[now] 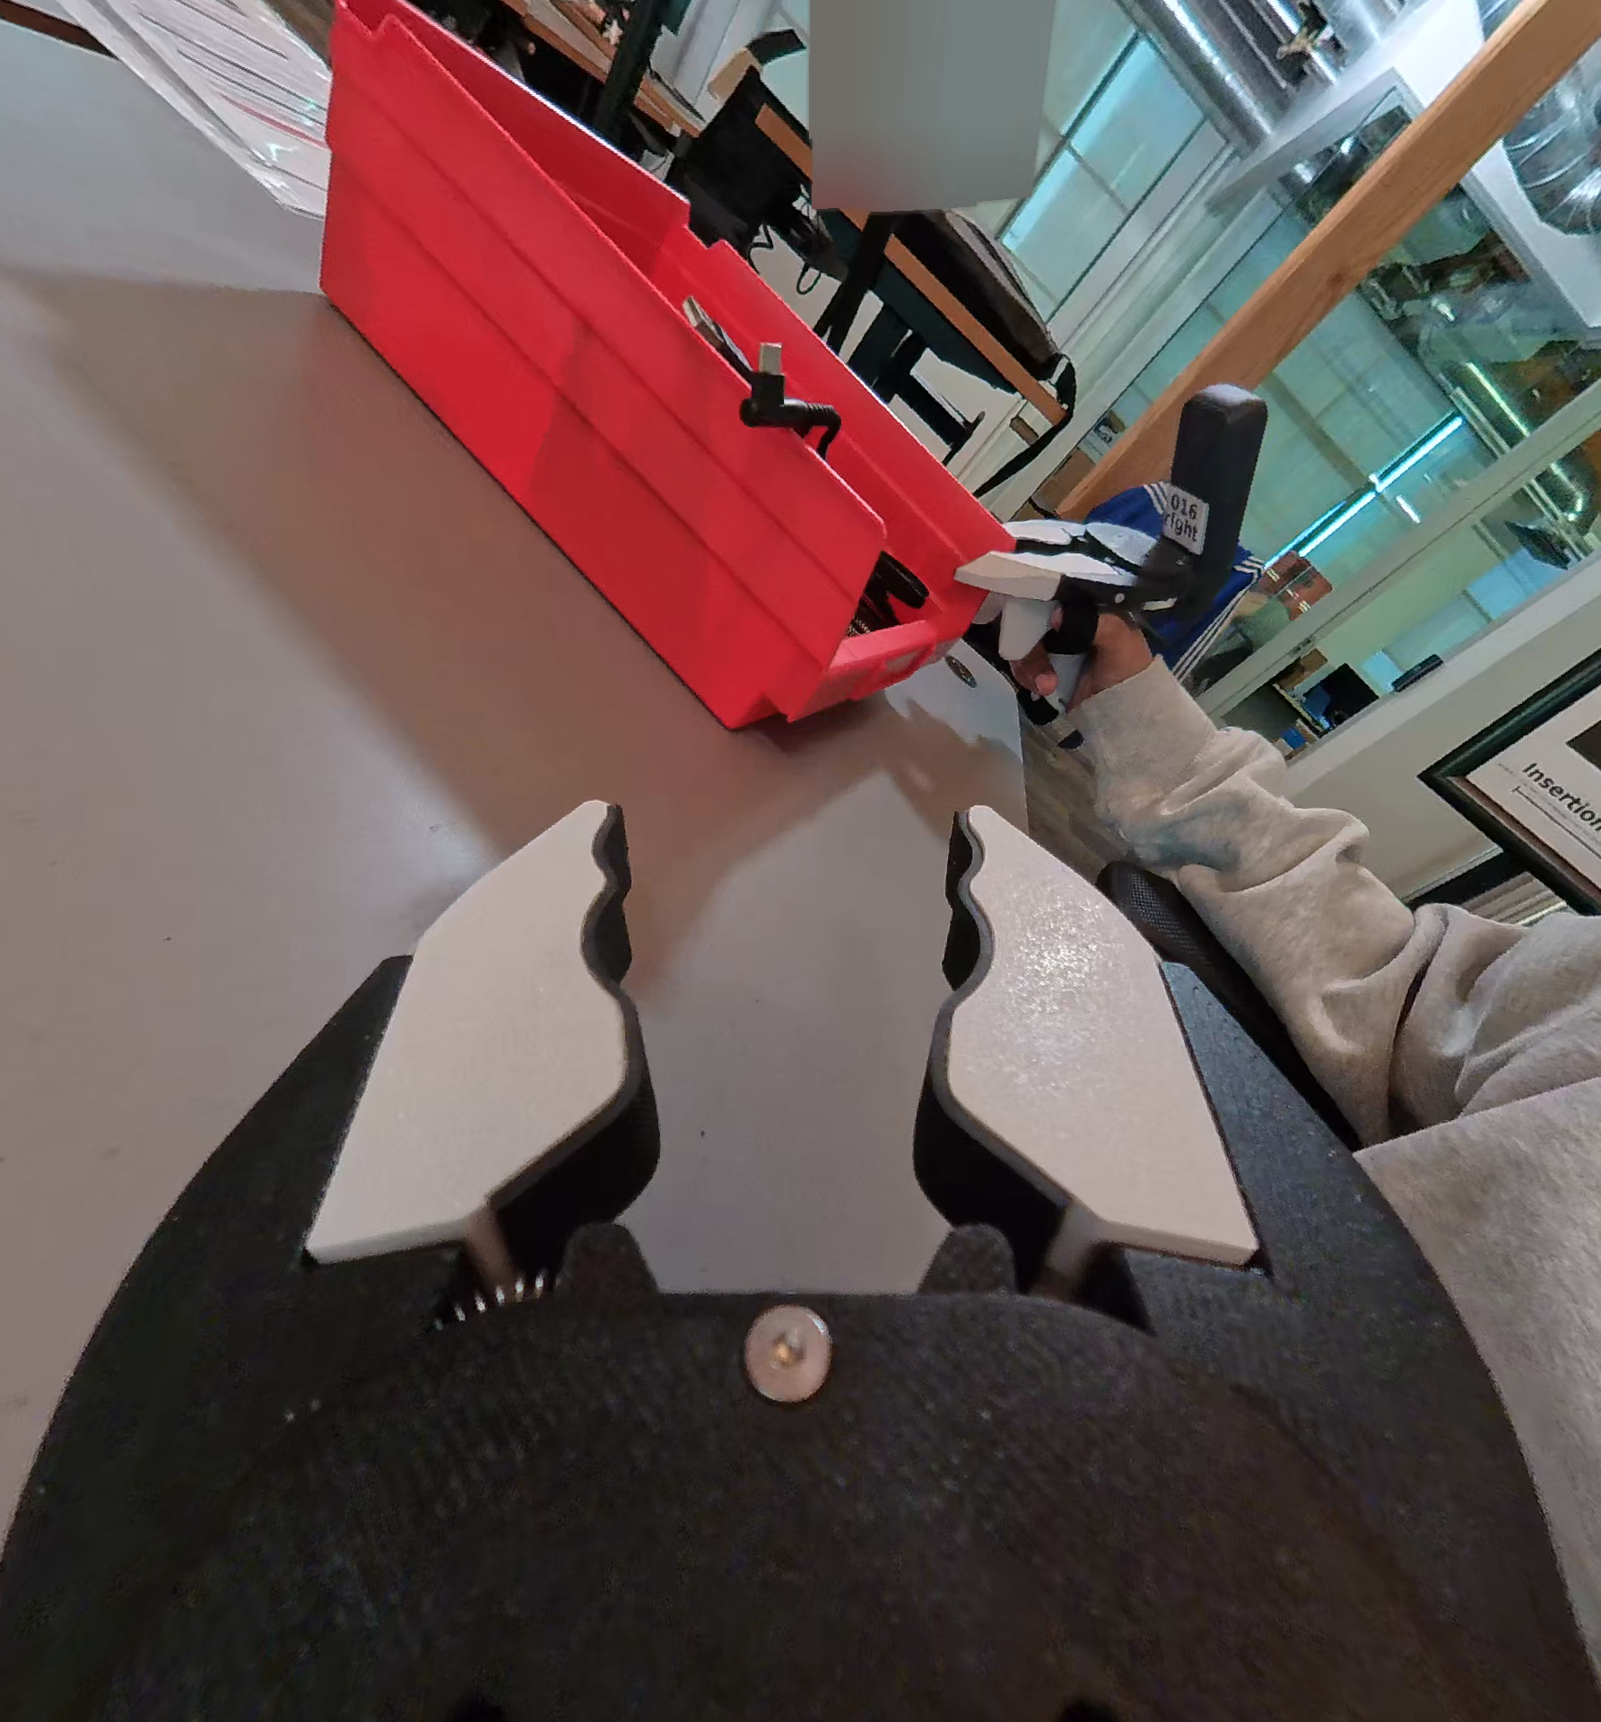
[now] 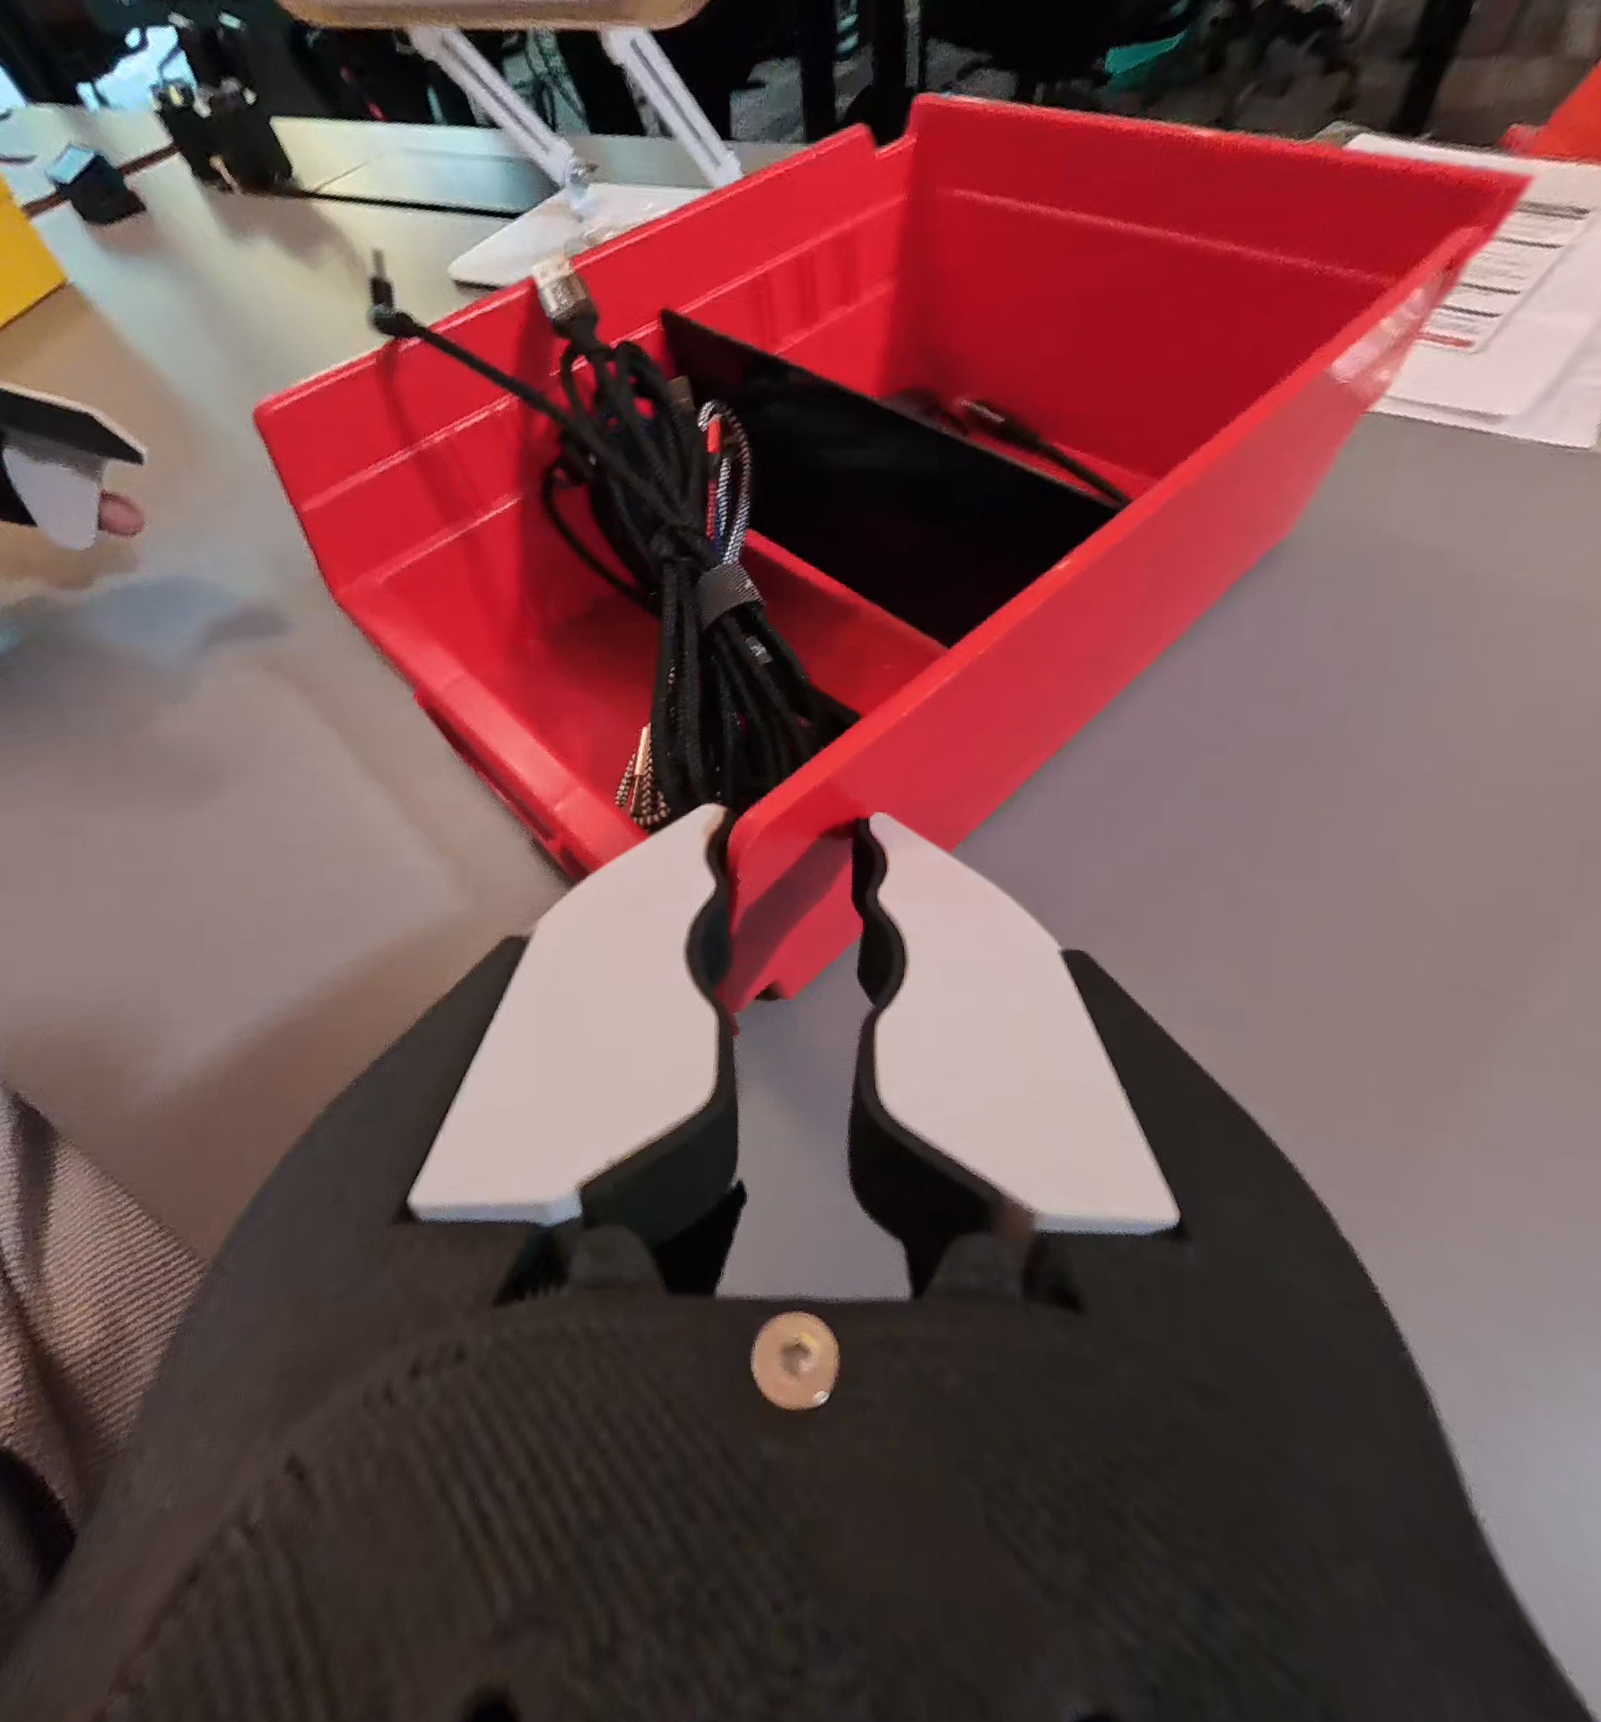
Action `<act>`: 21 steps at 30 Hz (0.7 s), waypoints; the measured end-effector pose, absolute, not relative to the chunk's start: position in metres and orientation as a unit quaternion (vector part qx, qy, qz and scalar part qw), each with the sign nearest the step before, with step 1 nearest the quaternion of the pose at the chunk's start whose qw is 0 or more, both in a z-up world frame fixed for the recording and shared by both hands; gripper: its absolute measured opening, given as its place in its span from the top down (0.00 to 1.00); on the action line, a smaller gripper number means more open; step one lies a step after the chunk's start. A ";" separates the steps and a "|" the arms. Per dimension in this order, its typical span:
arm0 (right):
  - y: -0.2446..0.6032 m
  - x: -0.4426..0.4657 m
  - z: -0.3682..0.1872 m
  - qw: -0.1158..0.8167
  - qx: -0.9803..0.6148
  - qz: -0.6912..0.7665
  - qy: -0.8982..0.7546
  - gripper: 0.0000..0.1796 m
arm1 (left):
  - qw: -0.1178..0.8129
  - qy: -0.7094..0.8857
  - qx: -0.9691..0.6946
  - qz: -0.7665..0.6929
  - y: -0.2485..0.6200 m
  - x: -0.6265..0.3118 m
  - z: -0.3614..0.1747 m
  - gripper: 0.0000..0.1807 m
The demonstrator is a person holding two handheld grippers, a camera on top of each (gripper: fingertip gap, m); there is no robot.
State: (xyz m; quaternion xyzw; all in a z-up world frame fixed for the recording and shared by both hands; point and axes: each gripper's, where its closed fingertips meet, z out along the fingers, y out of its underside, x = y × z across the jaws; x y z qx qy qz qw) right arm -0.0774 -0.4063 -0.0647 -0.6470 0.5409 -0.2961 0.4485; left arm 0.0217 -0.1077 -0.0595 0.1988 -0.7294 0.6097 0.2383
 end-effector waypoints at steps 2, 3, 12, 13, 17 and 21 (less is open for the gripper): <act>-0.403 -0.078 -0.065 0.445 -0.655 -0.290 0.537 0.86 | 0.241 -0.729 0.200 0.609 -0.108 0.022 -0.060 0.63; -0.403 -0.079 -0.066 0.449 -0.654 -0.284 0.538 0.86 | 0.242 -0.729 0.201 0.608 -0.108 0.022 -0.061 0.63; -0.425 -0.069 -0.038 0.495 -0.585 -0.414 0.492 0.83 | 0.251 -0.730 0.202 0.603 -0.108 0.022 -0.064 0.63; -0.428 -0.070 -0.026 0.500 -0.567 -0.443 0.482 0.81 | 0.250 -0.730 0.204 0.603 -0.108 0.022 -0.064 0.62; -0.441 -0.075 0.005 0.521 -0.500 -0.497 0.482 0.65 | 0.240 -0.732 0.205 0.604 -0.107 0.025 -0.064 0.62; -0.443 -0.065 0.003 0.556 -0.448 -0.453 0.534 0.49 | 0.228 -0.740 0.198 0.601 -0.107 0.024 -0.066 0.62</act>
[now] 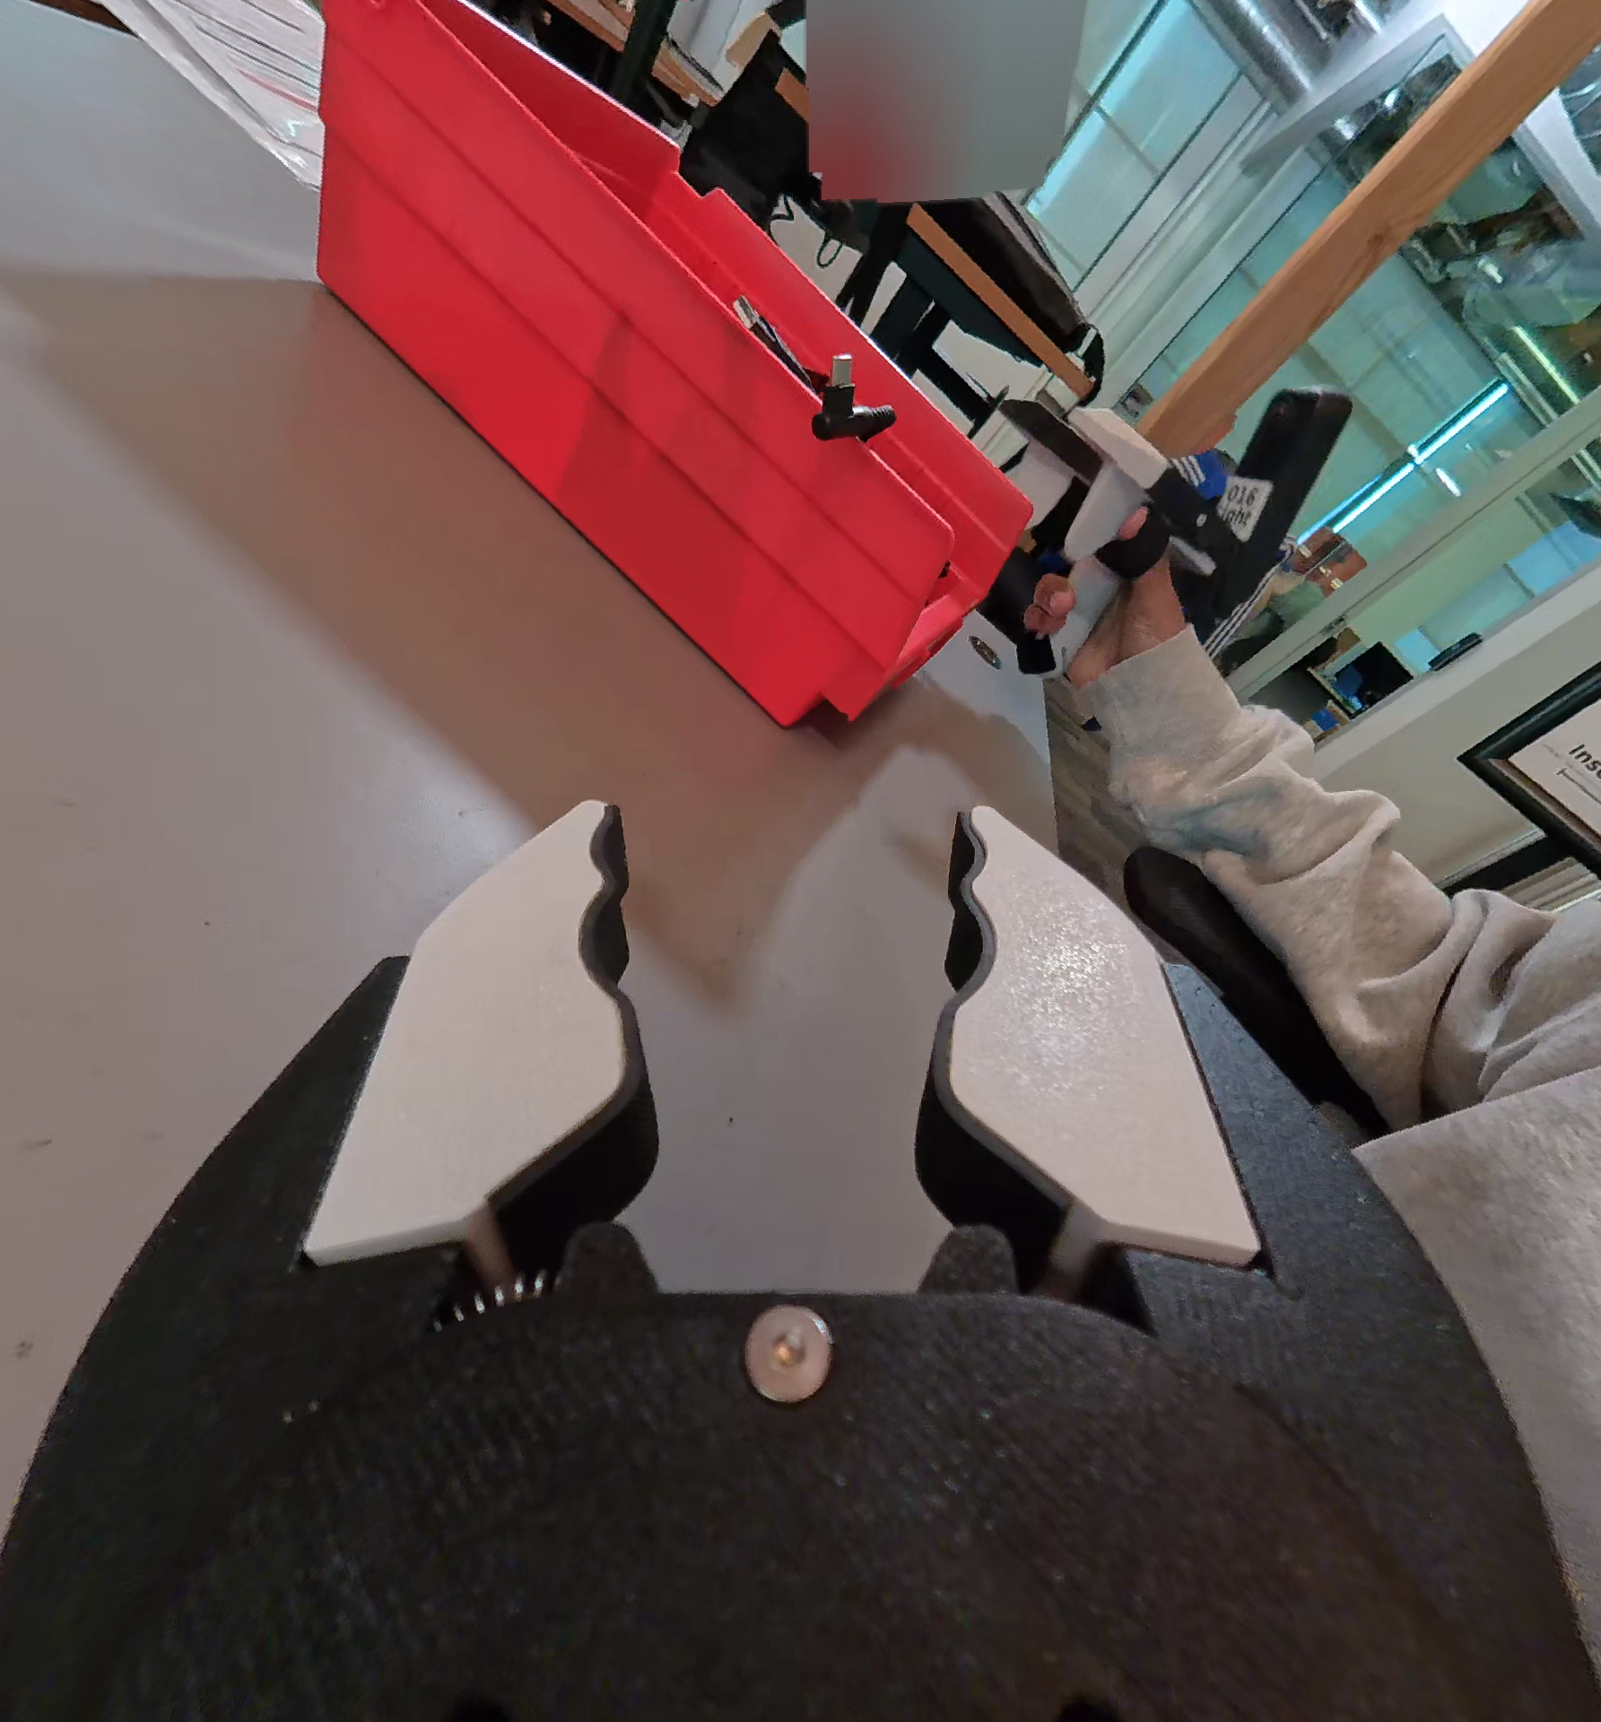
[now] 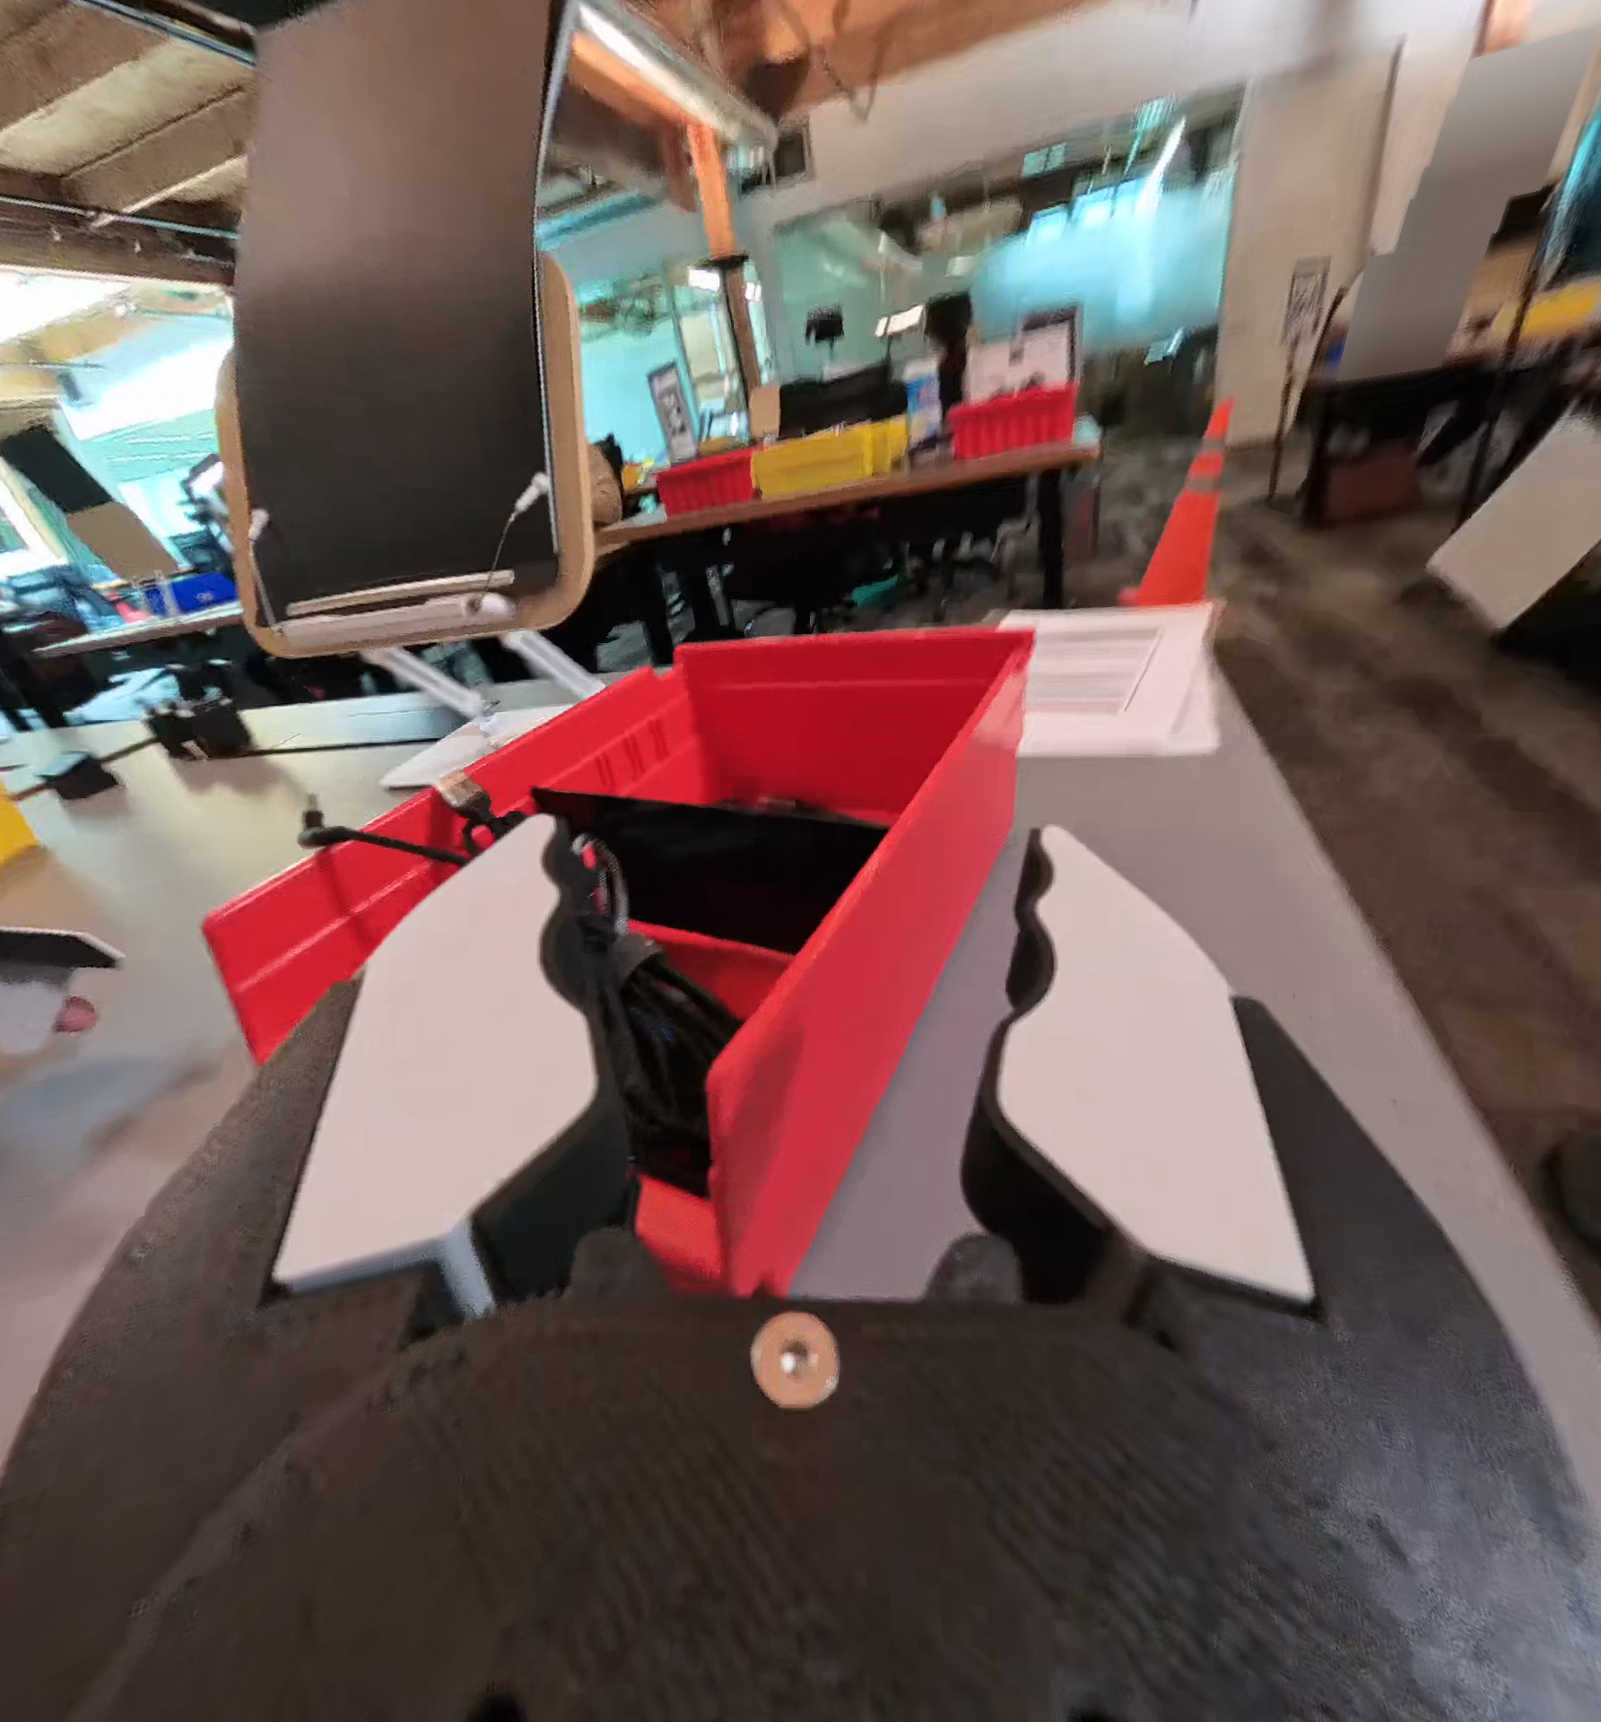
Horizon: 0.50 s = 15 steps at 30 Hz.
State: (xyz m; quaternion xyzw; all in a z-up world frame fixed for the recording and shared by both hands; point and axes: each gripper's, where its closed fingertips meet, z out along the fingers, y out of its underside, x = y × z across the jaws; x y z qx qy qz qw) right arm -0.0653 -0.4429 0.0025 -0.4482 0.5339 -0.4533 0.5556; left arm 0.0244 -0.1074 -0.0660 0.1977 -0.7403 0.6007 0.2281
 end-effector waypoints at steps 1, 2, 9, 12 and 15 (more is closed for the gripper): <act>-0.439 -0.059 -0.004 0.554 -0.453 -0.429 0.551 0.48 | 0.227 -0.743 0.194 0.599 -0.108 0.023 -0.067 0.62; -0.437 -0.053 -0.012 0.538 -0.459 -0.418 0.571 0.47 | 0.225 -0.745 0.190 0.598 -0.108 0.021 -0.067 0.62; -0.435 -0.018 -0.054 0.471 -0.474 -0.365 0.648 0.23 | 0.221 -0.755 0.175 0.592 -0.111 0.014 -0.068 0.62; -0.439 -0.017 -0.080 0.437 -0.481 -0.320 0.689 0.27 | 0.225 -0.754 0.176 0.592 -0.111 0.013 -0.067 0.62; -0.434 -0.019 -0.083 0.479 -0.462 -0.276 0.694 0.52 | 0.226 -0.758 0.172 0.588 -0.111 0.010 -0.068 0.62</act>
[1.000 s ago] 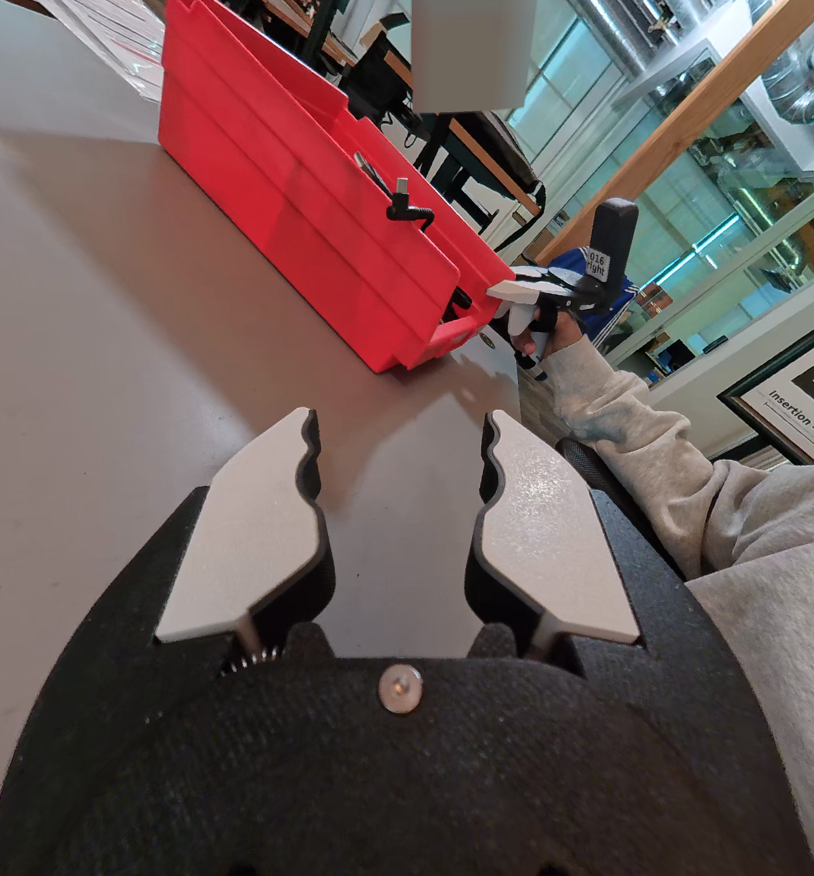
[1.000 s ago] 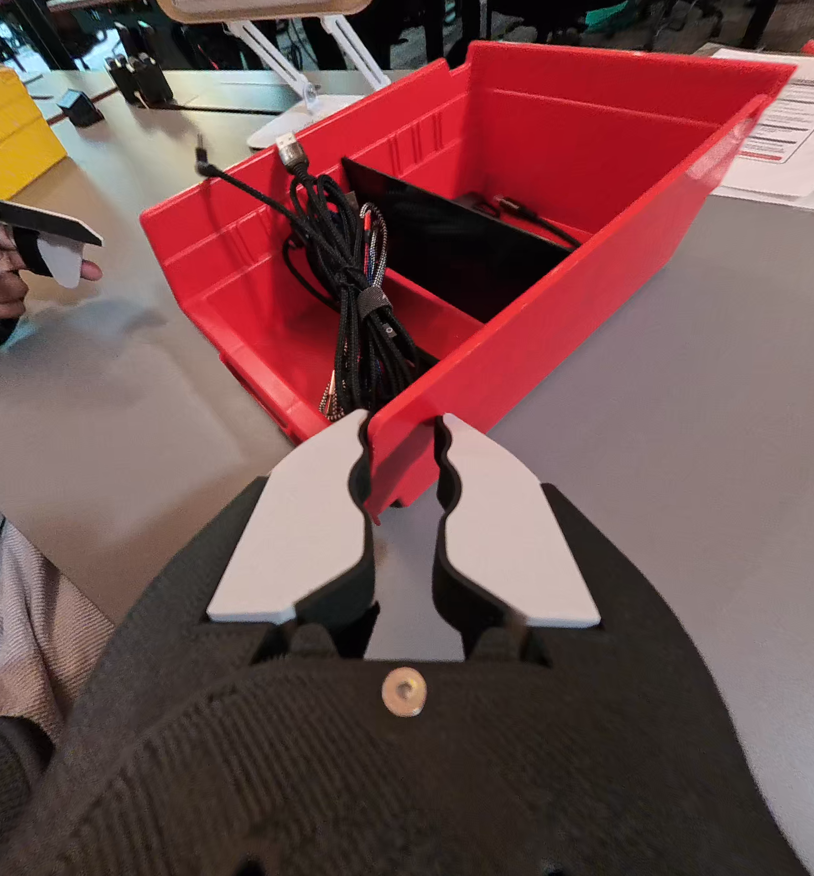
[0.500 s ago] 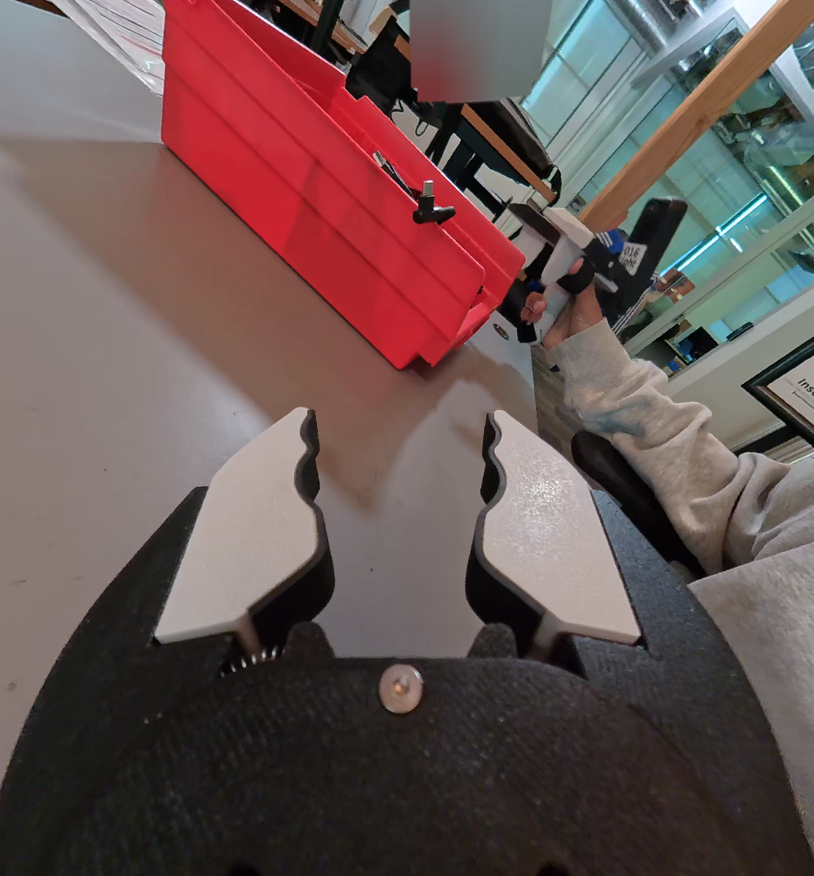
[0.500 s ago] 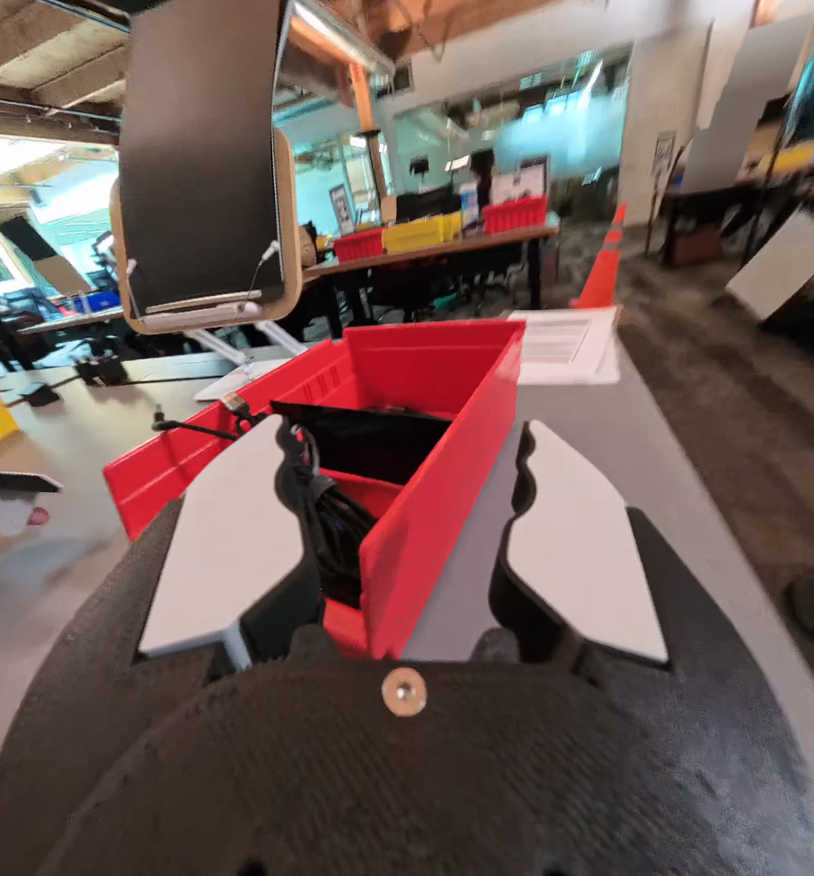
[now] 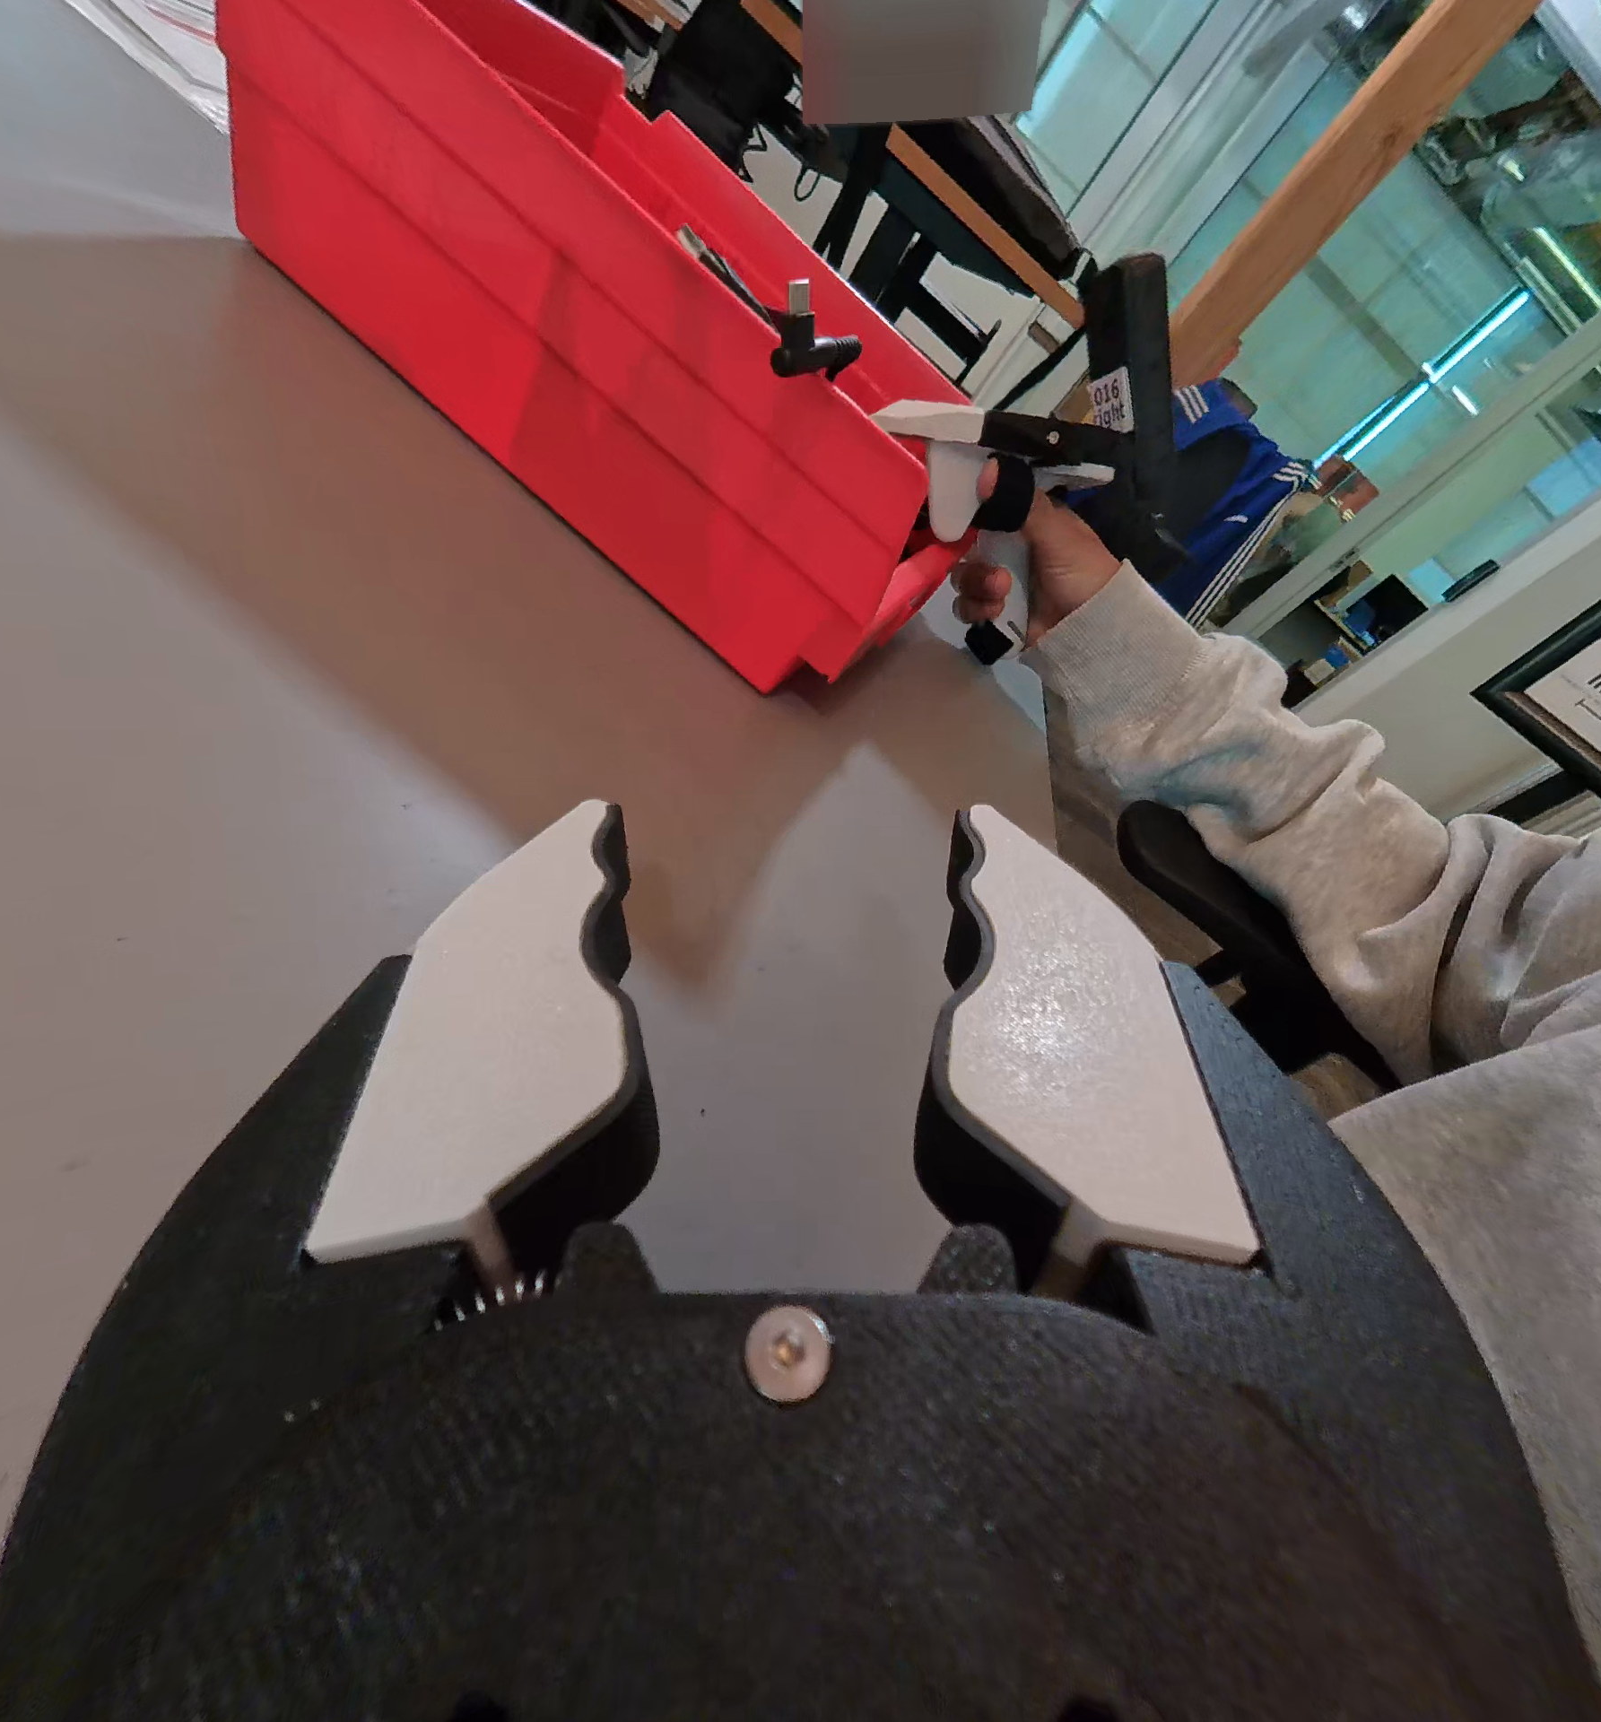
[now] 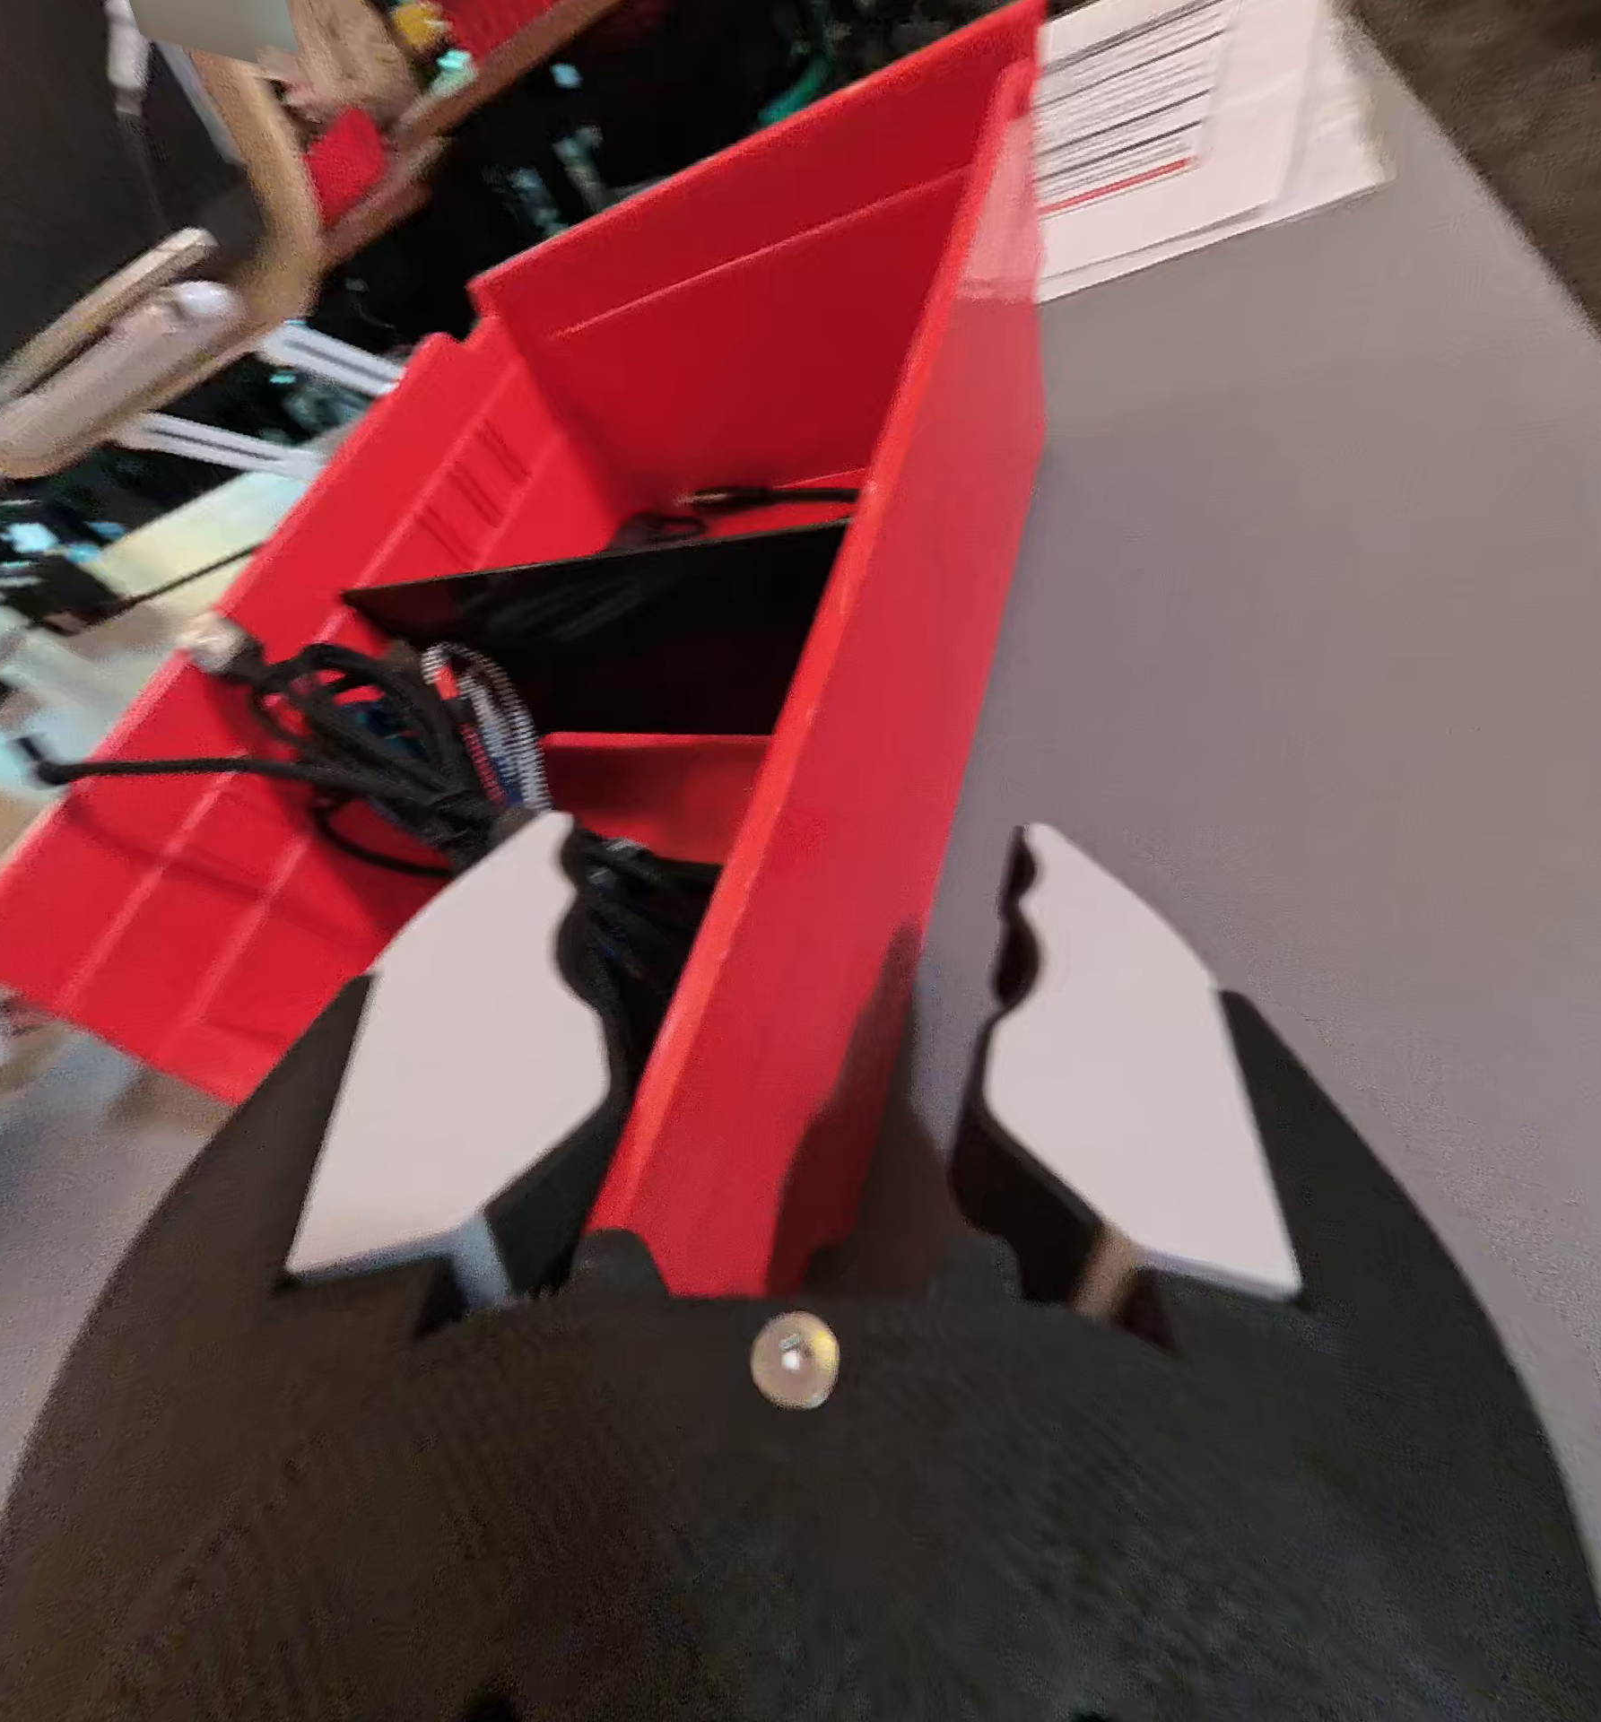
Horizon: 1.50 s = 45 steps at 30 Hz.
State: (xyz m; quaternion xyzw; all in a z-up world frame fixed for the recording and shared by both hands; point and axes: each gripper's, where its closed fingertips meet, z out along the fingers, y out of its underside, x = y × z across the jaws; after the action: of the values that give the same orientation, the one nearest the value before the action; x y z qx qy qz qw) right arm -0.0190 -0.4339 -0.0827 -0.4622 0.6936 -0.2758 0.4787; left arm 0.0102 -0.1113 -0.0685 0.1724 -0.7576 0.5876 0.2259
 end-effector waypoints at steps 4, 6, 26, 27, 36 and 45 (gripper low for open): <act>-0.423 -0.020 -0.083 0.499 -0.479 -0.254 0.676 0.66 | 0.224 -0.767 0.163 0.579 -0.112 0.005 -0.070 0.63; -0.422 -0.020 -0.082 0.502 -0.476 -0.255 0.675 0.65 | 0.222 -0.769 0.160 0.578 -0.112 0.004 -0.070 0.63; -0.420 -0.030 -0.073 0.542 -0.436 -0.234 0.679 0.71 | 0.182 -0.779 0.135 0.584 -0.113 -0.002 -0.065 0.63; -0.418 -0.029 -0.072 0.543 -0.436 -0.232 0.679 0.72 | 0.180 -0.780 0.135 0.584 -0.113 -0.002 -0.065 0.63; -0.370 -0.007 -0.046 0.586 -0.453 -0.208 0.639 0.73 | 0.129 -0.796 0.162 0.569 -0.104 0.015 -0.074 0.63; -0.317 0.024 -0.026 0.651 -0.428 -0.149 0.608 0.73 | -0.025 -0.807 0.235 0.542 -0.042 0.059 -0.068 0.69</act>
State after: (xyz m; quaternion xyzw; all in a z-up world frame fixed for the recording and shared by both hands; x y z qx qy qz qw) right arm 0.0237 -0.3169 -0.0264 -0.4283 0.6085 -0.1492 0.6512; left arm 0.0595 -0.0425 -0.0677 0.2346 -0.8067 0.5419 -0.0252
